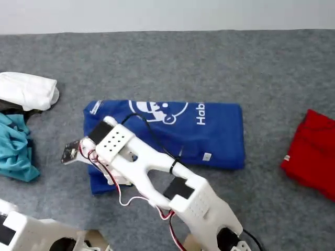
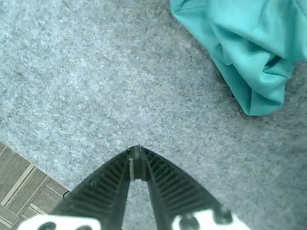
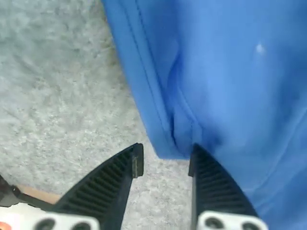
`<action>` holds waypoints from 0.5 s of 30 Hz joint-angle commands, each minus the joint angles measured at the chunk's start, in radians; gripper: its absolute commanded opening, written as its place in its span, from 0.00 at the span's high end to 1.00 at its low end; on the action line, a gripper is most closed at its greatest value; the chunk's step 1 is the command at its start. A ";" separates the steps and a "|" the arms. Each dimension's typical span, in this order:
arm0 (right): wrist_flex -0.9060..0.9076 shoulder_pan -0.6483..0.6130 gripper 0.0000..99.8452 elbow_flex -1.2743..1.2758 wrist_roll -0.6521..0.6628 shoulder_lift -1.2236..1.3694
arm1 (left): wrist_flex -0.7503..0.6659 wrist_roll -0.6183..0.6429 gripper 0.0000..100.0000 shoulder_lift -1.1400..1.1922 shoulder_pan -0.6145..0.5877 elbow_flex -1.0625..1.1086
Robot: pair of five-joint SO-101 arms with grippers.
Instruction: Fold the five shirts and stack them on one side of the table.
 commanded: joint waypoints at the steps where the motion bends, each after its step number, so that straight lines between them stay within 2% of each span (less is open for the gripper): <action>1: -0.045 0.018 0.86 -0.003 0.012 0.005 | -0.002 -0.005 1.00 -0.014 -0.014 -0.002; 7: -0.081 0.030 0.99 -0.021 0.014 -0.021 | 0.005 -0.005 1.00 -0.014 -0.015 -0.002; 15: 0.045 0.025 0.99 -0.058 0.014 -0.134 | 0.017 -0.005 1.00 -0.014 0.000 -0.005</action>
